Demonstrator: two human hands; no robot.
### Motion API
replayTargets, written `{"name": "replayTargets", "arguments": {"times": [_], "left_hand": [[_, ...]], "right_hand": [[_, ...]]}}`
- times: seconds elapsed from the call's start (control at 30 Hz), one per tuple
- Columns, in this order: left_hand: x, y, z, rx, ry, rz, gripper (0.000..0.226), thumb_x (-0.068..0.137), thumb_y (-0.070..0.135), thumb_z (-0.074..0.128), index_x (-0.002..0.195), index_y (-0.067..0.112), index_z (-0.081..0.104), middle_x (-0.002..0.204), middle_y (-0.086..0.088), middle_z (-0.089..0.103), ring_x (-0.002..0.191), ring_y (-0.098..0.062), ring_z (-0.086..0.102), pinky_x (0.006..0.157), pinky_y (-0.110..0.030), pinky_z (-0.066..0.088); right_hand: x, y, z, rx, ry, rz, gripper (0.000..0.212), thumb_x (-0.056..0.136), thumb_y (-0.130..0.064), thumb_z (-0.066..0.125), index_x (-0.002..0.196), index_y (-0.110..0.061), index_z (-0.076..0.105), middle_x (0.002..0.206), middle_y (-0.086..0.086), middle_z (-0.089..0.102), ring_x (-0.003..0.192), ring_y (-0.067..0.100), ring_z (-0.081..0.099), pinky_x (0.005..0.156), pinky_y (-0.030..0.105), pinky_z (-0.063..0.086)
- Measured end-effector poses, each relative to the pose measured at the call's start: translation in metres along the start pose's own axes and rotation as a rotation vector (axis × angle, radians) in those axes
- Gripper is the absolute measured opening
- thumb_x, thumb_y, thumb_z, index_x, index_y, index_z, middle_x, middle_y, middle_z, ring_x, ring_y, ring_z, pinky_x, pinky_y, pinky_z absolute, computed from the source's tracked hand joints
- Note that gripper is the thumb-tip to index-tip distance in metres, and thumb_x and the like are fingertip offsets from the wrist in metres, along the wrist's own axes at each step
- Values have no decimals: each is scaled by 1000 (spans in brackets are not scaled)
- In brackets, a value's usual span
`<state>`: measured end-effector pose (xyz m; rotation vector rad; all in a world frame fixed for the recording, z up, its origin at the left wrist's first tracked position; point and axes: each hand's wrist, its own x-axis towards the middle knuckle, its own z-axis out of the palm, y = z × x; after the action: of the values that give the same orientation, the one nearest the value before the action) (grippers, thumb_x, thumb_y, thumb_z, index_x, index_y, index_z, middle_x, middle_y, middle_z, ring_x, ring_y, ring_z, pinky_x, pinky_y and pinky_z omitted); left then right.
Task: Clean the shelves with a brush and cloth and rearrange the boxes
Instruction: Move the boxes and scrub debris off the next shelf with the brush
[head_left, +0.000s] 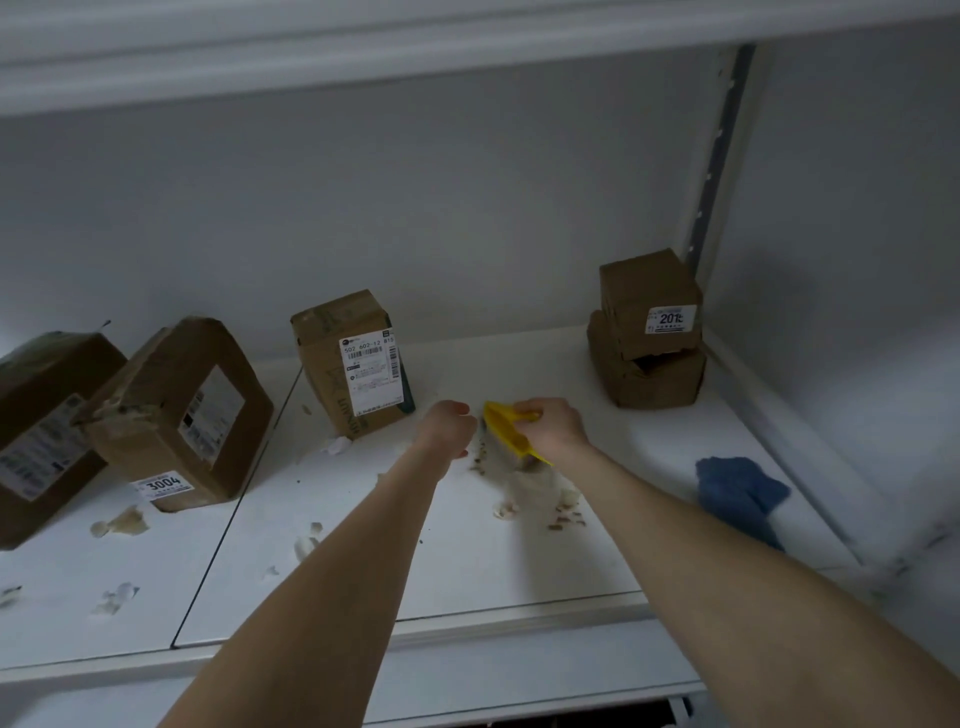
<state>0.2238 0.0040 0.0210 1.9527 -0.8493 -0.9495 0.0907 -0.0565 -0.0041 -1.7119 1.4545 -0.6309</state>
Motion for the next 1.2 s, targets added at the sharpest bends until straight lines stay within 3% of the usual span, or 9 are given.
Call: {"name": "replayTargets", "arguments": {"times": [0.1,0.2,0.33,0.5,0.67,0.8,0.93,1.07,1.2], "left_hand": [[-9,3,4,-16,2,13,41,93,4,45,134,8,48,132,-16,51,115,-29,53,84,-32,48],[-19,2,7,0,15,16,41,93,4,45,134,7,48,130,-17,52,108,-28,54,82,-31,48],[-35,-3,13,-4,13,-5,43,92,-1,44,134,5,48,122,-19,54,103,-27,54,82,-31,48],[-45,-5,17,-26,4,-19,41,92,1,47,132,6,50,128,-20,52,99,-24,51,83,-31,48],[-41,0,23,-25,-44,-2,41,91,1,49,132,5,51,129,-21,53,110,-29,55,83,-33,49],[-35,11,31,35,-104,39,40,92,2,48,132,6,51,127,-20,55,108,-30,58,82,-32,51],[-38,16,43,69,-214,86,44,93,2,45,137,6,46,133,-17,51,115,-31,55,84,-32,50],[-43,16,52,78,-276,112,44,93,2,46,137,5,46,134,-19,50,117,-32,53,84,-32,49],[-43,11,46,101,-289,116,44,93,1,46,137,4,46,134,-19,50,118,-32,53,84,-32,49]], "right_hand": [[3,8,-29,-24,86,19,31,92,-22,55,122,-26,64,125,5,62,107,27,62,84,30,53],[4,26,-59,-50,150,67,34,95,-21,52,128,-22,59,123,11,62,103,34,63,86,46,55],[-1,42,-72,-162,191,103,35,97,-24,49,130,-16,55,125,14,59,109,36,58,87,40,51],[-14,35,-54,-123,126,134,34,94,-25,51,123,-10,61,122,16,61,108,36,59,87,38,51],[-28,20,-34,-60,61,90,33,90,-29,56,115,-11,67,118,14,65,107,32,61,88,33,48],[-38,29,-59,-23,226,129,34,91,-21,54,123,-15,62,121,14,63,108,34,60,88,37,50],[-50,56,-102,-112,387,222,35,97,-25,47,125,-9,59,122,18,61,108,36,58,88,37,48],[-60,74,-109,-109,383,348,37,98,-25,48,127,-5,57,127,19,59,113,36,57,92,38,49],[-69,59,-82,-68,341,296,36,96,-21,50,129,-9,57,123,17,61,108,35,59,91,42,51]]}}
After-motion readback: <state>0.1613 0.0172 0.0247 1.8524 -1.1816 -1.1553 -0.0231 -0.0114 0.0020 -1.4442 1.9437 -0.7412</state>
